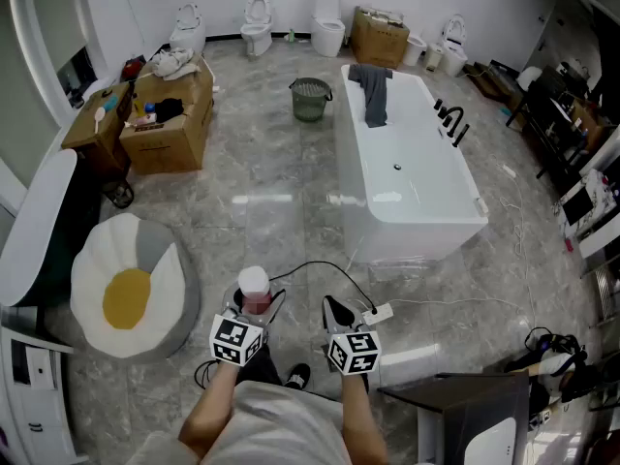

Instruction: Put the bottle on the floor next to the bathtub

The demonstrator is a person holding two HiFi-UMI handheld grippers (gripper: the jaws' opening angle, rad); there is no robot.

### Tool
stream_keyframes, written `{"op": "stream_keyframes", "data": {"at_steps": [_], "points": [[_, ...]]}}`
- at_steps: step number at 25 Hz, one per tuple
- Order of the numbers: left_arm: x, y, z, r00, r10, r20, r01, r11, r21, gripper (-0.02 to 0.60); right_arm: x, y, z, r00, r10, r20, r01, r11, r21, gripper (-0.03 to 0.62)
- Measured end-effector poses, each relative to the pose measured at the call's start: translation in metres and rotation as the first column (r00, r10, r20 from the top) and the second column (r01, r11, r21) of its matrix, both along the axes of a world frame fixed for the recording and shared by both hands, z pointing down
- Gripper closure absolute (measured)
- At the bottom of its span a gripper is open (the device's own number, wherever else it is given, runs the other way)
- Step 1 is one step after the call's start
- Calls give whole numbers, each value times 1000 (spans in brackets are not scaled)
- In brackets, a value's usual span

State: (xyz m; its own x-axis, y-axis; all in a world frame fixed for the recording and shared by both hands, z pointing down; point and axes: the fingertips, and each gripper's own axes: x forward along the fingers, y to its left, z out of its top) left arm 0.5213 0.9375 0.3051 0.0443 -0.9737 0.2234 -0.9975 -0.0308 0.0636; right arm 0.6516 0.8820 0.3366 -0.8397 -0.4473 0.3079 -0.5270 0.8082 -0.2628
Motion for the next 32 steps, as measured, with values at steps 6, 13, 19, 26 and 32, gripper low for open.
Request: {"op": "stream_keyframes", "data": {"at_steps": [6,13,19,26,32], "points": [[1,7,-2,1000,-17,2,17,1000,1,245,6,4,2,1000,-3,-3,3,1000,3,594],[-1,19,0,997,-69,-15,69,998,0,245,25,5,8,999,10,38,-9,1000,-29,594],[-11,25,8,993,-116,-26,116,993,-17,245,30,-2,14,996,13,87,-6,997,-78,594],[-26,5,15,990,-138,-34,137,990,-22,245,25,-24,22,998,11,65,-7,998,-63,592],[-39,-32,24,992,-119,-38,118,993,-29,245,11,-62,31,998,38,43,-35,997,-65,592]]}}
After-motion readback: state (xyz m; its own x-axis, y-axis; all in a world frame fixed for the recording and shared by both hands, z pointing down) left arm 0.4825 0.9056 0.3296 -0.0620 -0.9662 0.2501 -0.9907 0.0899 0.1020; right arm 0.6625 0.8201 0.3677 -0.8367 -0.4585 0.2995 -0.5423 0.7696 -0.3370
